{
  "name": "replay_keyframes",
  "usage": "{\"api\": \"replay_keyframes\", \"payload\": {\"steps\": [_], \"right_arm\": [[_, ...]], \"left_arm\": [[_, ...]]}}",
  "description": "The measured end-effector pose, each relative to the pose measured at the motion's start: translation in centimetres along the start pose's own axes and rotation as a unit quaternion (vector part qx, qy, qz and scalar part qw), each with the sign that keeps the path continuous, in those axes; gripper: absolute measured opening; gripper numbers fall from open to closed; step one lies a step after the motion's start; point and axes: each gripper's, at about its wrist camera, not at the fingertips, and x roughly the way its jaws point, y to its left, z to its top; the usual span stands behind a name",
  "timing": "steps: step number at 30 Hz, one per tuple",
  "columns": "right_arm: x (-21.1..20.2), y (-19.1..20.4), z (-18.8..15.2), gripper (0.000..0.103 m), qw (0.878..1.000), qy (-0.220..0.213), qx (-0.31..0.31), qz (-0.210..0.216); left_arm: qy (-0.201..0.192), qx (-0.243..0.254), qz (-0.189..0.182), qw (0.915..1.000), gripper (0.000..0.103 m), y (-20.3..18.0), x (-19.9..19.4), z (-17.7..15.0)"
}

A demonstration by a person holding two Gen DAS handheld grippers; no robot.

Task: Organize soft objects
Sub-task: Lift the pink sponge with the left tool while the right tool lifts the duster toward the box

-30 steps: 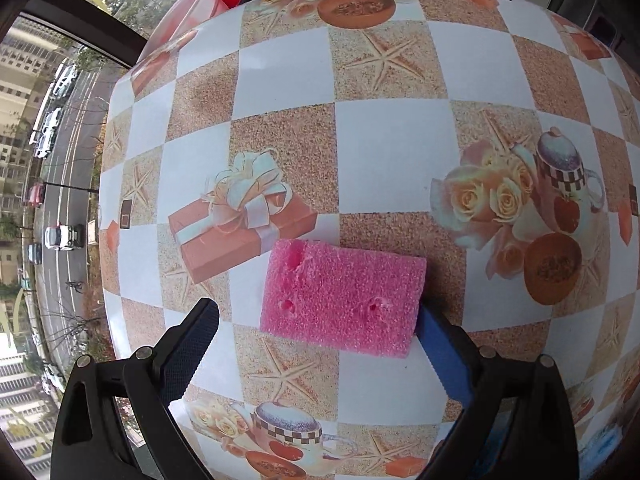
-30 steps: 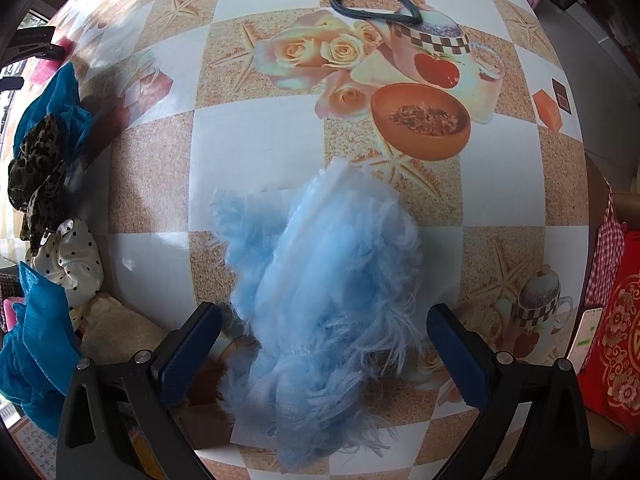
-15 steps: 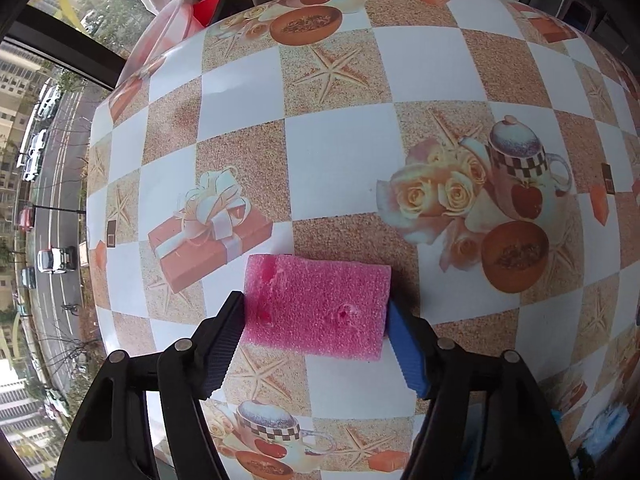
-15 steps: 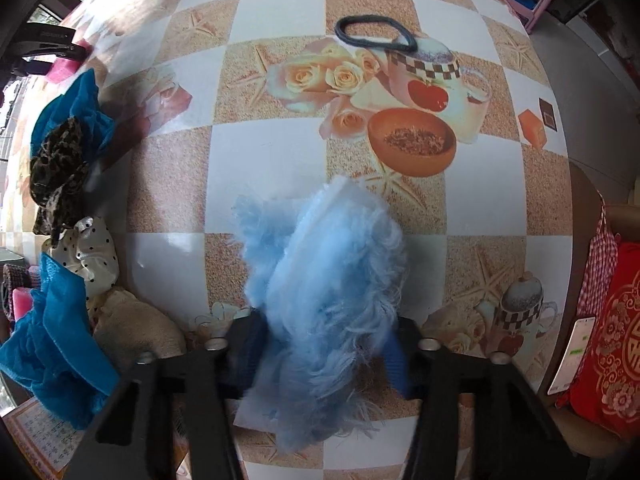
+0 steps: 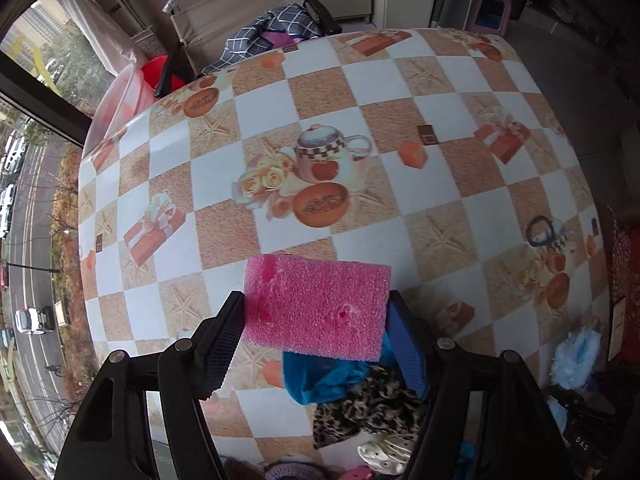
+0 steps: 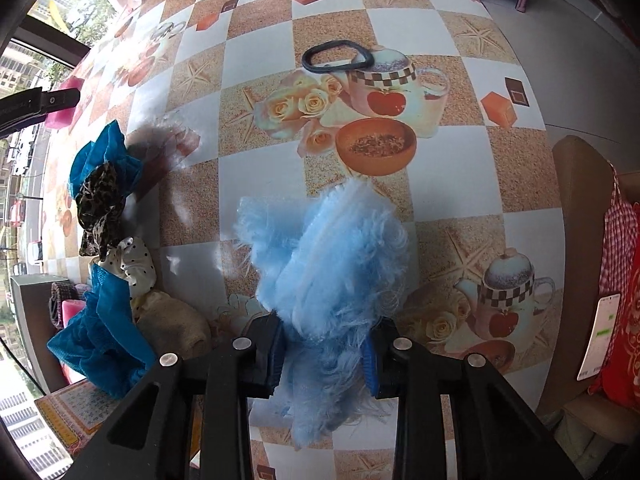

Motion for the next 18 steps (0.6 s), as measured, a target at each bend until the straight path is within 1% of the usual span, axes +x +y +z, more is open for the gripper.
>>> {"api": "replay_keyframes", "payload": {"steps": [4, 8, 13, 15, 18], "right_arm": [[-2.0, -1.6, -1.0, 0.033, 1.000, -0.012, 0.013, 0.010], [-3.9, -3.4, -2.4, 0.033, 0.999, -0.021, 0.031, 0.022], [-5.7, -5.5, -4.4, 0.033, 0.998, -0.030, 0.050, 0.031], [-6.0, -5.7, -5.6, 0.033, 0.997, -0.030, 0.056, 0.032], [-5.9, -5.1, -6.6, 0.033, 0.997, -0.034, 0.061, 0.025]], "left_arm": [[-0.009, 0.035, -0.027, 0.9990, 0.072, -4.4, -2.7, -1.5], [-0.009, 0.063, -0.058, 0.9963, 0.072, -8.6, -5.4, -3.4], [-0.022, 0.106, -0.073, 0.9914, 0.072, -13.4, -8.4, -6.3], [-0.025, 0.122, -0.080, 0.9890, 0.072, -15.0, -9.3, -7.5], [-0.035, 0.142, -0.097, 0.9845, 0.072, -16.9, -10.8, -9.4]]}}
